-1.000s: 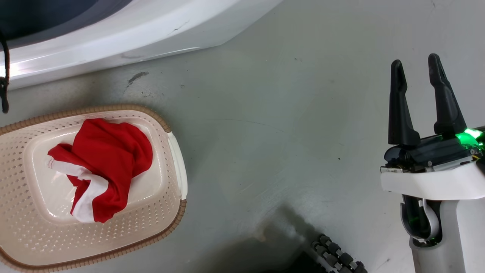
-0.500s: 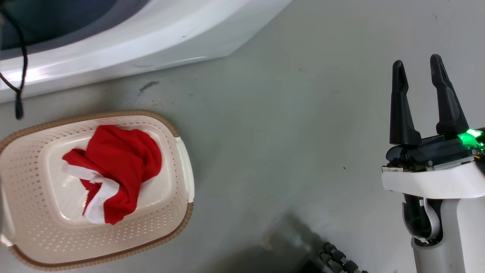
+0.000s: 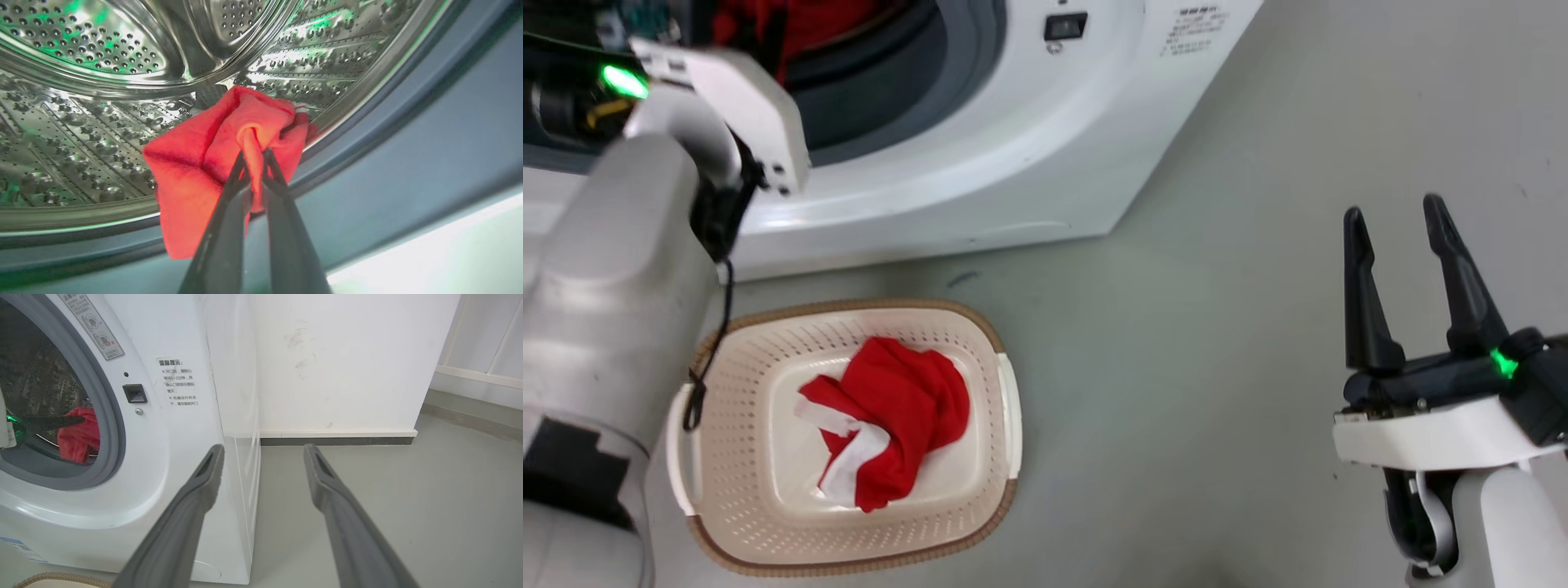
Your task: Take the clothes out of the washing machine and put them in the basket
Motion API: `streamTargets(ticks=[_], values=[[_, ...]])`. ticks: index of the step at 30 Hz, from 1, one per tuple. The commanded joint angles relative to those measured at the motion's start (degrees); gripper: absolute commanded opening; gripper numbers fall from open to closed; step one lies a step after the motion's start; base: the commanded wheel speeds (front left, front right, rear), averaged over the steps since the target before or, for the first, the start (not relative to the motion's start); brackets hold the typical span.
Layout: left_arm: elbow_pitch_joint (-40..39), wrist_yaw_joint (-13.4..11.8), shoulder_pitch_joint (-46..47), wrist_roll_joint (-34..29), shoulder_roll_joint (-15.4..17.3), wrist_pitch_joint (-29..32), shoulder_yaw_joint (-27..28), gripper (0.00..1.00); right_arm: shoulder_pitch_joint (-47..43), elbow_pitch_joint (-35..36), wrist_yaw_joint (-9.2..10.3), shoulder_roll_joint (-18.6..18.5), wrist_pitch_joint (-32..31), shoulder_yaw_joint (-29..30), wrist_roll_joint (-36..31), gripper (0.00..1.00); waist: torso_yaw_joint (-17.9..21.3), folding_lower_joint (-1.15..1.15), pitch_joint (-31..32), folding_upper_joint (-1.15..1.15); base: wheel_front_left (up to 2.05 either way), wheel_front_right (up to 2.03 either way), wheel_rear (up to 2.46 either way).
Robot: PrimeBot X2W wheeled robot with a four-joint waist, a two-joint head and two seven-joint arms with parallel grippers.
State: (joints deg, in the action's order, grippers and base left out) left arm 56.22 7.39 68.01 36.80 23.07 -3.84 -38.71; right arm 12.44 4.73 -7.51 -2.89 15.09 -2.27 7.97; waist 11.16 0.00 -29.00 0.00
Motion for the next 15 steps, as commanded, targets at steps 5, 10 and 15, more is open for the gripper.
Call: streamTargets(ticks=[5, 10, 15], values=[[-4.5, 0.0, -7.6, 2.7, 0.4, -6.1, -1.5, 0.0, -3.0, -0.5, 0.04, 0.0, 0.1, 0.5, -1.2, 1.0, -3.3, 0.0, 6.2, 0.0, 0.0, 0.0, 0.0], [-8.6, -0.2, -12.3, 3.2, 0.9, -8.8, -1.9, 0.0, -4.4, -0.8, 0.04, 0.0, 0.1, 0.5, -1.8, 1.0, -5.0, 0.0, 9.2, 0.0, 0.0, 0.0, 0.0], [-14.9, -2.1, -16.3, 3.6, 2.1, -10.3, -0.8, 0.0, -5.8, -1.2, 0.04, 0.0, 0.1, 0.6, -2.1, 1.0, -6.3, 0.0, 11.9, 0.0, 0.0, 0.0, 0.0]])
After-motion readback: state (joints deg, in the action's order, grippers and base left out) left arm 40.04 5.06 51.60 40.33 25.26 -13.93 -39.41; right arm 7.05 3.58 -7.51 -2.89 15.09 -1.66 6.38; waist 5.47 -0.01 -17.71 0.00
